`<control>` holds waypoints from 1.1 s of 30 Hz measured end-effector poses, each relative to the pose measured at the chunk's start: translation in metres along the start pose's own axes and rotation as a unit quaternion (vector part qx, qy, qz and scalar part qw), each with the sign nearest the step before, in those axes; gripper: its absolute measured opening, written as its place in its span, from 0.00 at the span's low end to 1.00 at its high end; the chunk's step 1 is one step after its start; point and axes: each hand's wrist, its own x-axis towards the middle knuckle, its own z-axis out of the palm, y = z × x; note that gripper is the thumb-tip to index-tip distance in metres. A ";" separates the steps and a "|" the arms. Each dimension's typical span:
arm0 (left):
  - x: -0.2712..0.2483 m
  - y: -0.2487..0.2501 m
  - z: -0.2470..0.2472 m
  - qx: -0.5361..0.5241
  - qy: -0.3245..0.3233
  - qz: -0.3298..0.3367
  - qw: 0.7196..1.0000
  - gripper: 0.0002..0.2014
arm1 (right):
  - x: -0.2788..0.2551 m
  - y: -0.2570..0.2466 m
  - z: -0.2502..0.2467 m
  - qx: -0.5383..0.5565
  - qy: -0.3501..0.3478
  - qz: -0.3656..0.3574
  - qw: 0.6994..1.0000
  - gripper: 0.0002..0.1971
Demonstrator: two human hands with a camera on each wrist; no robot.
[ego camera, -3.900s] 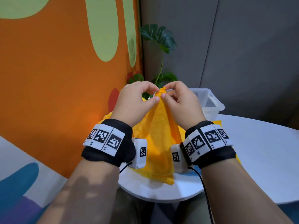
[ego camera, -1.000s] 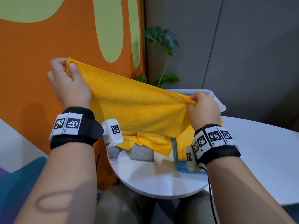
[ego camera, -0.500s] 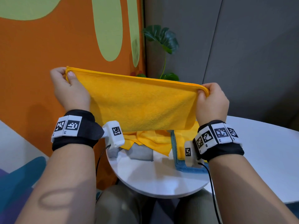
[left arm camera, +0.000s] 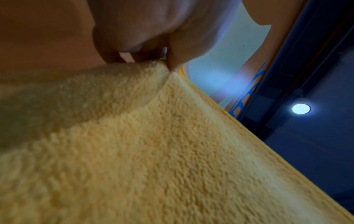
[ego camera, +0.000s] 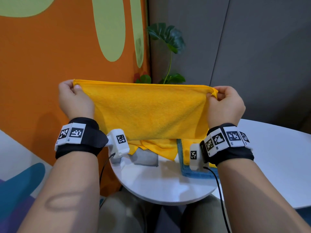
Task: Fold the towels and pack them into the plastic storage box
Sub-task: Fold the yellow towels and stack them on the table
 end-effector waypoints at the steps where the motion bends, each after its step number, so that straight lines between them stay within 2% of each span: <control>1: 0.000 -0.001 0.000 0.004 -0.001 -0.002 1.000 0.14 | 0.000 0.000 0.000 -0.001 0.003 -0.002 1.000 0.07; 9: -0.001 -0.010 0.003 0.004 -0.013 -0.006 1.000 0.13 | -0.002 0.004 0.003 -0.009 0.027 -0.028 0.999 0.10; 14: -0.006 -0.011 0.006 0.022 -0.022 0.014 0.999 0.13 | -0.004 0.002 0.006 0.045 0.040 -0.027 0.998 0.06; 21: -0.008 -0.021 0.007 0.058 -0.039 -0.009 0.998 0.14 | -0.002 0.013 0.009 -0.012 -0.012 -0.018 1.000 0.10; 28: -0.018 -0.023 0.010 0.136 -0.126 -0.056 0.981 0.15 | -0.003 0.020 0.015 -0.077 -0.084 0.058 0.992 0.12; 33: -0.043 -0.007 0.028 0.117 -0.226 -0.057 0.965 0.10 | -0.013 0.008 0.027 -0.084 -0.155 0.063 0.982 0.14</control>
